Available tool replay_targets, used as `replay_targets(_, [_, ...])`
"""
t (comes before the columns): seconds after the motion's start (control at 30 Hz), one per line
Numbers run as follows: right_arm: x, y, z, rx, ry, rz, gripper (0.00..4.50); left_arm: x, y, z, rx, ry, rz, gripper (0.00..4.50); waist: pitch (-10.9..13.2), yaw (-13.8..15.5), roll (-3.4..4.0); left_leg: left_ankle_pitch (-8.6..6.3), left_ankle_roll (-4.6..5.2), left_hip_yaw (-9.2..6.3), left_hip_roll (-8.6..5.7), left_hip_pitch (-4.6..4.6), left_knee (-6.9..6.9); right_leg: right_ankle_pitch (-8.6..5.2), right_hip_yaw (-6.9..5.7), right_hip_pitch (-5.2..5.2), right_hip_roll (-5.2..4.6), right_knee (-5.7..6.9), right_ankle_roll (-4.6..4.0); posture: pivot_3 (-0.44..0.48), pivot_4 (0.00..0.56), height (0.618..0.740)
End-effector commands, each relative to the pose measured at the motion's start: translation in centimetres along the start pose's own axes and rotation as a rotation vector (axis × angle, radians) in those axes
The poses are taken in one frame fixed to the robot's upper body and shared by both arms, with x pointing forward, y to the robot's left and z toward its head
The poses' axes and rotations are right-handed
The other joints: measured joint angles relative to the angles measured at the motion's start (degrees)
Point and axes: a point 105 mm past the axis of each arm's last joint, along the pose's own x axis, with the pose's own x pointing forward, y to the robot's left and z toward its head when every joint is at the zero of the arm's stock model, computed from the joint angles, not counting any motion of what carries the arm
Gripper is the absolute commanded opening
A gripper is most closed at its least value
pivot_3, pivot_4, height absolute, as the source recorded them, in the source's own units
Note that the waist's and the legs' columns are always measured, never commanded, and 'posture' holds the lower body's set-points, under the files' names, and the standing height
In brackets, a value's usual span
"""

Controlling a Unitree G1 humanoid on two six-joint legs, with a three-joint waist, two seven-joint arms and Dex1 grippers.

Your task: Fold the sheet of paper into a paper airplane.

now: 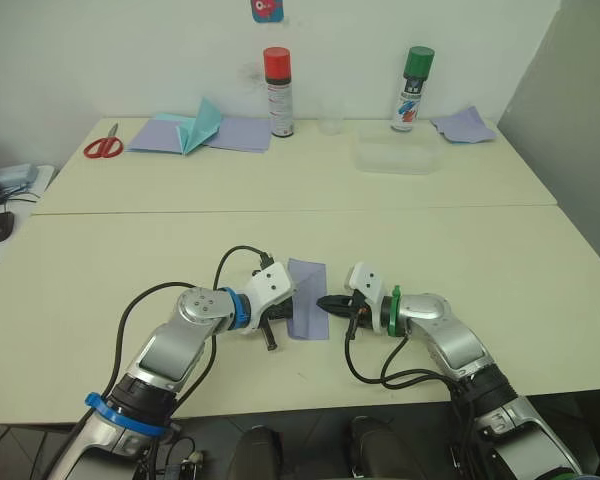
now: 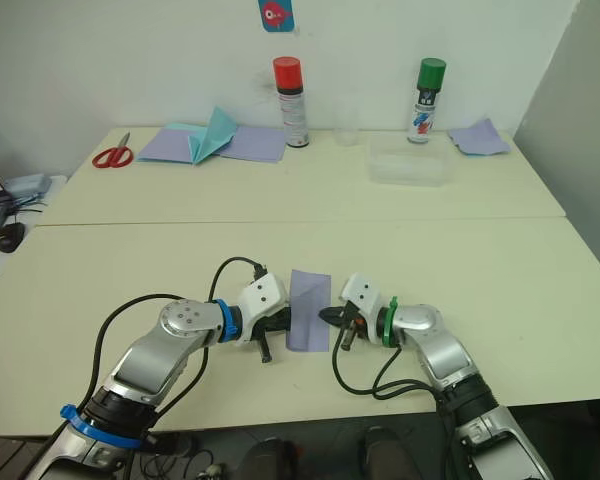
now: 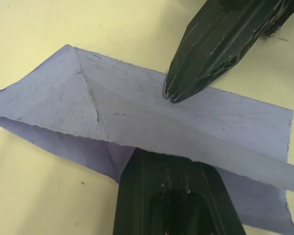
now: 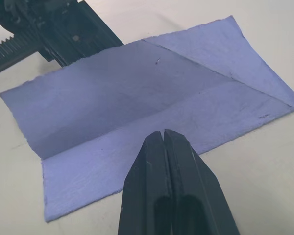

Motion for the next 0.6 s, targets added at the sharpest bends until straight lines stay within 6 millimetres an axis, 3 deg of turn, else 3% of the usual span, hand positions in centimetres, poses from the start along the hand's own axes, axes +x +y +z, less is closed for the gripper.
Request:
replay_targets(0.03, [0.2, 0.0, -0.5, -0.048, 0.049, 0.015, 0.03, -1.3, 0.6, -0.9, -0.061, 0.031, 0.043, 0.0, 0.0, -0.21, 0.0, 0.0, 0.0, 0.0, 0.01, 0.01, -0.01, 0.0, 0.01, 0.0, 0.0, 0.0, 0.0, 0.0, 0.15, 0.74])
replay_targets(0.23, [0.3, -0.3, -0.1, -0.069, 0.054, 0.019, 0.03, -5.3, 2.5, 2.6, -0.043, -0.068, 0.096, 0.0, 0.05, -0.21, -0.06, 0.0, 0.0, -0.02, 0.04, -0.03, -0.04, -0.01, 0.02, -0.08, 0.03, 0.02, -0.03, 0.0, 0.15, 0.74])
replay_targets(0.33, [0.2, -0.3, -0.1, -0.071, 0.06, 0.027, 0.03, -5.8, 2.0, 5.3, -0.022, -0.181, 0.048, 0.0, 0.05, -0.05, -0.07, -0.01, -0.01, -0.02, 0.04, -0.05, -0.07, -0.15, 0.01, -0.07, -0.03, 0.02, -0.27, 0.0, 0.15, 0.74])
replay_targets(0.47, [0.3, -0.3, -0.1, -0.073, 0.061, 0.031, 0.03, -4.4, 2.3, 5.5, -0.023, -0.198, 0.062, 0.0, 0.05, -0.01, -0.07, -0.01, -0.01, 0.05, -0.02, -0.07, -0.07, -0.08, 0.05, -0.04, -0.21, -0.02, -0.14, 0.0, 0.15, 0.74])
replay_targets(0.6, [0.2, -0.1, 0.1, -0.068, 0.054, 0.04, 0.03, -1.6, 1.6, 3.5, -0.072, -0.17, 0.041, 0.0, 0.06, 0.02, -0.09, -0.01, -0.02, 0.06, -0.07, -0.1, -0.07, -0.03, 0.04, -0.06, -0.21, -0.04, -0.06, 0.0, 0.15, 0.74])
